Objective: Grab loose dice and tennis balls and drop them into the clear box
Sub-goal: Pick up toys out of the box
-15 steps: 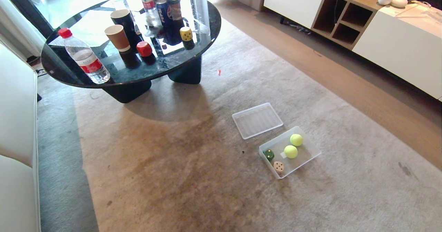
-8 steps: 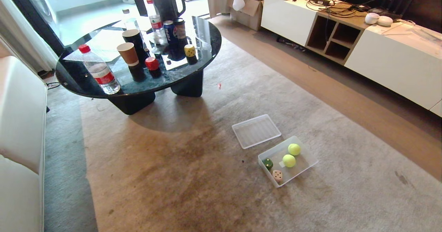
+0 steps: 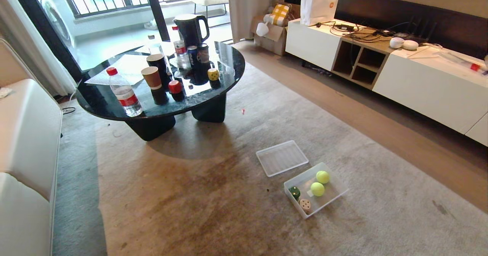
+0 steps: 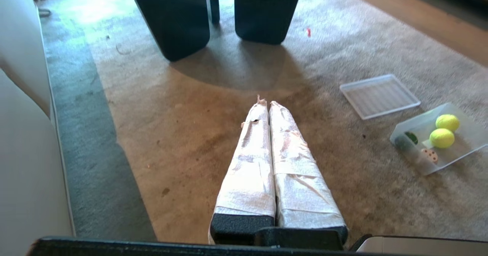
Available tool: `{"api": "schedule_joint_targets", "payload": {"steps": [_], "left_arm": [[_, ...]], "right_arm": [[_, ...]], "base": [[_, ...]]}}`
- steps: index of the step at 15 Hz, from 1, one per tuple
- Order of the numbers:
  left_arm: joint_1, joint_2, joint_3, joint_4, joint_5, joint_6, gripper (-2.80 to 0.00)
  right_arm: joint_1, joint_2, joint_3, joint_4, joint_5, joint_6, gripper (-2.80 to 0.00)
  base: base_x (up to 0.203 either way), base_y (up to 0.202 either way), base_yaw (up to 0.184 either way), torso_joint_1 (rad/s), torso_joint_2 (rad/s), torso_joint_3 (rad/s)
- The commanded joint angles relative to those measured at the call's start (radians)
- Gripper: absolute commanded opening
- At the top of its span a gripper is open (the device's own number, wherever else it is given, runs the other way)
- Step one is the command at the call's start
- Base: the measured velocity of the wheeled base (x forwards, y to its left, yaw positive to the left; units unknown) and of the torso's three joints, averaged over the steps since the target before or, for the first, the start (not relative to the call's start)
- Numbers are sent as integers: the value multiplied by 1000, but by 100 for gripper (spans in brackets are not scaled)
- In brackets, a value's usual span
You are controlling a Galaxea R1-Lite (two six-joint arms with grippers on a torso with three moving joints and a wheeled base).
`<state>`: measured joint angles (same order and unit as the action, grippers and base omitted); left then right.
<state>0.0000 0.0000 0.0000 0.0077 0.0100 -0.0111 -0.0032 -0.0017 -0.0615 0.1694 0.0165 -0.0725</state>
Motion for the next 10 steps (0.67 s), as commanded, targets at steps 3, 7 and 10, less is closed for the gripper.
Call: {"api": "schedule_joint_targets", "payload": {"steps": [3, 7, 10], "left_arm": [[0, 1, 0, 0, 1, -1, -280], [0, 0, 0, 1, 1, -1, -280], [0, 0, 0, 0, 1, -1, -280]], "right_arm": [[-1, 0, 0, 1, 0, -1, -280], [0, 0, 0, 1, 0, -1, -280], [0, 0, 0, 1, 0, -1, -280]], "base": [[0, 0, 0, -1, 1, 205], [0, 0, 0, -1, 2, 199], [0, 0, 0, -1, 5, 204]]}}
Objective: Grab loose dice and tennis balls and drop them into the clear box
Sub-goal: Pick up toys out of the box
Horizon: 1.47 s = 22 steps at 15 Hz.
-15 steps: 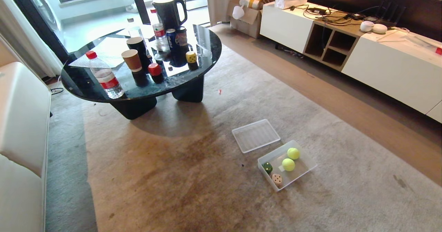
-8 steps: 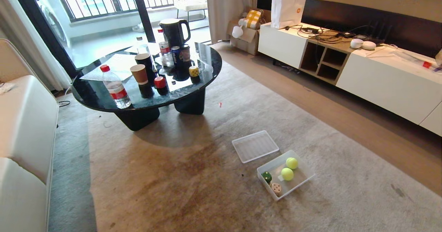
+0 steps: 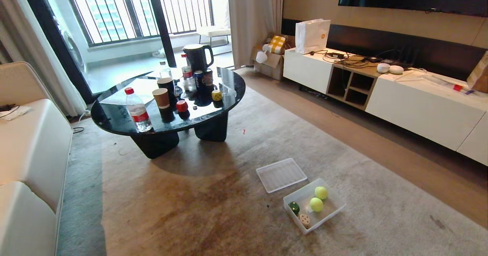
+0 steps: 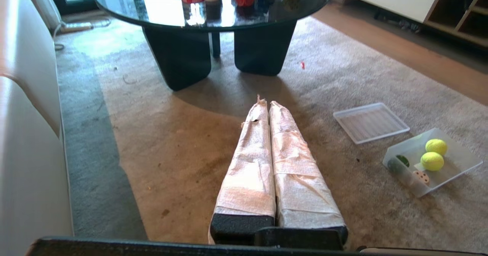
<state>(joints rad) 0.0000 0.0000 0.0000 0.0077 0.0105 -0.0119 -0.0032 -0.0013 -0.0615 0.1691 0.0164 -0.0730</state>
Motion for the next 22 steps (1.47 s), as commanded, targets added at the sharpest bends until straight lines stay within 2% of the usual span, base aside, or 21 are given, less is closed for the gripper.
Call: {"api": "schedule_joint_targets", "payload": {"steps": [1, 10, 22], "left_arm": [[0, 0, 0, 0, 0, 0, -280], [0, 0, 0, 0, 0, 3, -280], [0, 0, 0, 0, 0, 3, -280]], "right_arm": [[0, 0, 0, 1, 0, -1, -280], [-1, 0, -3, 7, 0, -1, -280], [0, 0, -1, 4, 0, 1, -280]], "base": [[0, 0, 0, 0, 2, 200], [0, -1, 10, 2, 1, 70], [-1, -9, 163, 2, 2, 2]]}}
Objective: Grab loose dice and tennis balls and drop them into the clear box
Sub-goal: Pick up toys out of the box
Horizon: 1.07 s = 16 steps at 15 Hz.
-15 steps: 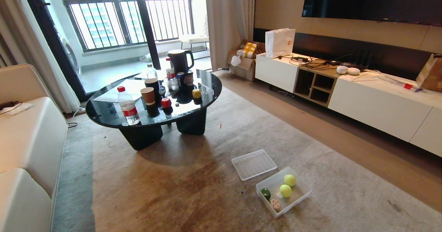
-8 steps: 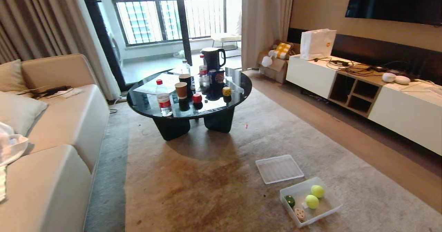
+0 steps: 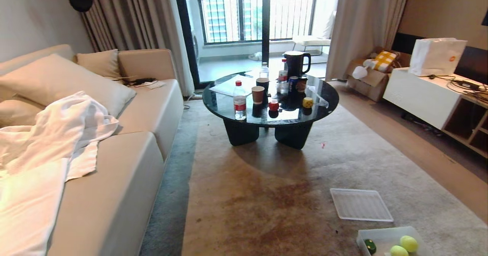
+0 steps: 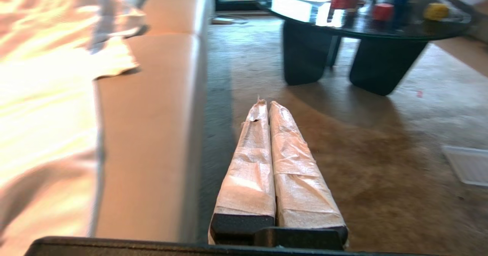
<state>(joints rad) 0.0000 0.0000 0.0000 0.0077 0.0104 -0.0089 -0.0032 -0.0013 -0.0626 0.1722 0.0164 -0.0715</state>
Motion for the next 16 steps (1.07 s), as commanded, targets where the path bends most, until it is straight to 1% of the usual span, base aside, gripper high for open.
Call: {"api": "schedule_joint_targets", "payload": {"steps": [1, 5, 11, 16], "left_arm": [[0, 0, 0, 0, 0, 0, -280], [0, 0, 1, 0, 0, -2, -280], [0, 2, 0, 0, 0, -2, -280], [0, 2, 2, 2, 0, -3, -280]], "right_arm": [[0, 0, 0, 1, 0, -1, -280], [-1, 0, 0, 0, 0, -1, -280], [0, 0, 0, 0, -1, 1, -280], [-1, 0, 0, 1, -1, 1, -280]], "base": [[0, -6, 159, 4, 2, 2], [1, -5, 141, 2, 2, 4], [0, 1, 10, 0, 0, 0], [174, 0, 0, 3, 3, 3]]}}
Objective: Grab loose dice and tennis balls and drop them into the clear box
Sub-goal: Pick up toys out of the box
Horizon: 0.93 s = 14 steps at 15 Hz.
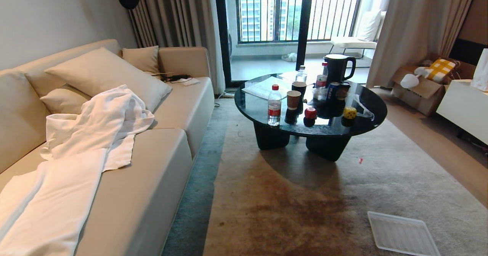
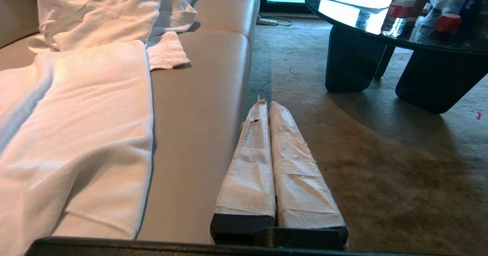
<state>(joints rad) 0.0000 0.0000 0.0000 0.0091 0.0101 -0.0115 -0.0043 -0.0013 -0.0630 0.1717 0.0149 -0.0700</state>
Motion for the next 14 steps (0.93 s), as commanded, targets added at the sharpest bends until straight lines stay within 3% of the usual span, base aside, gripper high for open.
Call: {"api": "schedule_joint_targets", "payload": {"steps": [1, 14], "left_arm": [[0, 0, 0, -1, 1, -1, -280], [0, 1, 2, -1, 1, -1, -280]], "right_arm": [[0, 1, 0, 2, 0, -1, -280], [1, 0, 0, 2, 0, -1, -280]], "base": [[187, 0, 0, 2, 2, 2], [185, 0, 0, 3, 2, 3]]}}
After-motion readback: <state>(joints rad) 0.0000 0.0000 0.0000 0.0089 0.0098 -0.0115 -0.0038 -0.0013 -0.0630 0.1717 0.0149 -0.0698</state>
